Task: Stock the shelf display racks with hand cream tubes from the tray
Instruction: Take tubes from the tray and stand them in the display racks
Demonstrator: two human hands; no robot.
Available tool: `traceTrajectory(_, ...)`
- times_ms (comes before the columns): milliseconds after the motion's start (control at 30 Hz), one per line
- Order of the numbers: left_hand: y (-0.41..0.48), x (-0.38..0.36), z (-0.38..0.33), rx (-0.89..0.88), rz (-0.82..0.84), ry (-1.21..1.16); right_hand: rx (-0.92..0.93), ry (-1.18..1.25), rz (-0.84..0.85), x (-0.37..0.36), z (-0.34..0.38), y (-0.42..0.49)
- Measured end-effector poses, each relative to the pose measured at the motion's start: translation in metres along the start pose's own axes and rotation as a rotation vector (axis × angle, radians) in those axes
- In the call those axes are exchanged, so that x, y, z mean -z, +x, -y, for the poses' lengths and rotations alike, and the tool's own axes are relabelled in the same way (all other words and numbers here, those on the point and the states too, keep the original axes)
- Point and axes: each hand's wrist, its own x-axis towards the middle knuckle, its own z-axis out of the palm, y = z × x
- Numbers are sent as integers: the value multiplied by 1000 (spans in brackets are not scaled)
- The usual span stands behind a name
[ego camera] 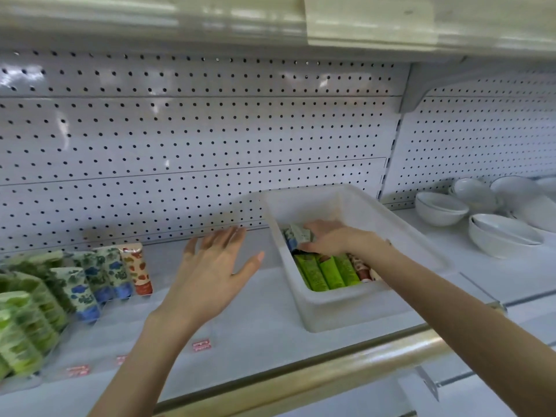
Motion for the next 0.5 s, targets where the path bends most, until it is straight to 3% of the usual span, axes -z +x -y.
traceTrajectory(267,13,-4,7,46,33,-135,-36,11,80,5,8,41)
traceTrajectory(500,33,-10,-2,98,35,-413,-10,122,145,11,-1,53)
